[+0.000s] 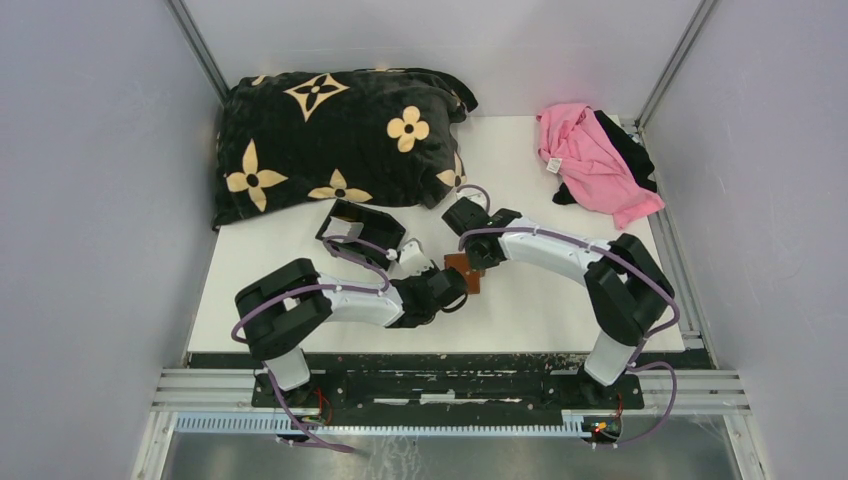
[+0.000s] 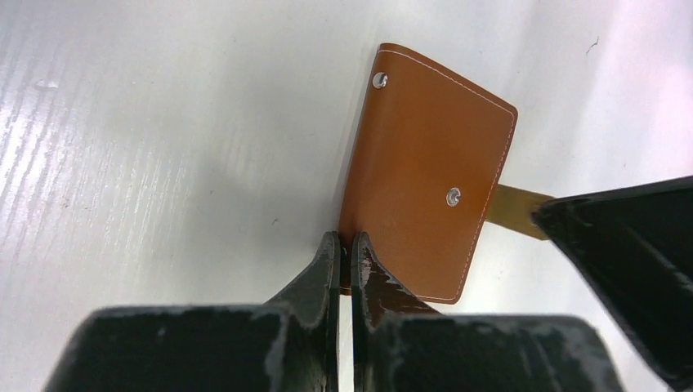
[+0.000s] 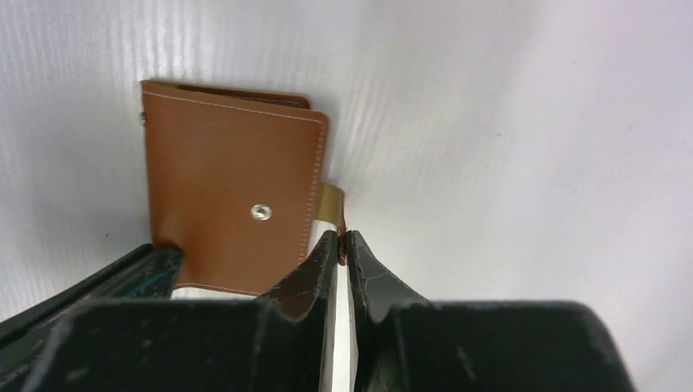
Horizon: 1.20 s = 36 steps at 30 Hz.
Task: Put the credit cards into the card holder
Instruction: Open the card holder at the center of the board.
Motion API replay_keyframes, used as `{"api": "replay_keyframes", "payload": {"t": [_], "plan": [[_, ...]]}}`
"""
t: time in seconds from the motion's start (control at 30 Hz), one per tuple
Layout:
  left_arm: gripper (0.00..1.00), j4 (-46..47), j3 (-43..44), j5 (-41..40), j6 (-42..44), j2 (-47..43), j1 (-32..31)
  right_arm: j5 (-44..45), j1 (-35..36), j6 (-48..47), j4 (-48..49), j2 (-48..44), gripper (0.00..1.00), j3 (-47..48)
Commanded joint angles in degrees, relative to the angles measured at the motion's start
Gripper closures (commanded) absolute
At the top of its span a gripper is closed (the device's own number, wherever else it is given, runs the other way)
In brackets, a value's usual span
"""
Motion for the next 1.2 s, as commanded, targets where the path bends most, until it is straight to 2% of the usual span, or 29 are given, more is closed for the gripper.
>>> {"api": "replay_keyframes", "payload": {"t": [0.0,0.3,0.53,0.6,0.67,0.77,0.87,1.0,1.1,1.13,1.17], "plan": [[0.97,-14.93,-2.30,-4.25,-2.33,1.84,0.26,-0.39,-2.41,-1.56,-0.87,-4.14,0.89,-0.86],[0.97,-21.32,-2.78,-7.40,-6.07,-0.78,0.40,-4.33,-5.75,-2.65,-0.59,-2.65,0.86,-0.44],[0.96,-24.68,-3.12,-8.49,-7.41,-3.24,0.36,-4.36,-6.74,-3.75,-0.54,-0.56,0.74,3.04],[0.92,-26.33,-2.29,-9.15,-7.37,-3.84,0.30,-4.36,-6.89,-4.57,-0.75,-0.60,0.69,4.51],[0.84,-28.18,-1.26,-9.99,-7.29,-4.76,0.39,-4.63,-6.93,-5.79,-1.14,-0.56,0.64,6.32],[0.61,-30.29,1.00,-11.54,-6.18,-6.78,0.31,-5.43,-6.93,-8.26,-1.55,-0.21,0.58,9.48],[0.49,-32.15,4.67,-14.25,-3.35,-9.25,0.32,-5.45,-6.88,-11.11,-0.62,-0.71,0.54,12.11],[0.44,-36.38,11.66,-17.95,1.72,-11.70,0.31,-6.50,-6.88,-14.81,2.42,-1.90,0.49,15.36],[0.43,-42.01,15.51,-20.40,1.81,-13.79,0.25,-5.39,-6.95,-15.35,8.19,-2.33,0.45,16.45],[0.43,-44.14,16.15,-21.29,1.35,-14.76,0.15,-5.07,-6.91,-14.41,12.50,-3.02,0.39,15.23],[0.42,-45.82,16.33,-22.43,0.46,-16.39,0.14,-4.72,-6.88,-12.67,18.10,-4.33,0.27,12.20]]}}
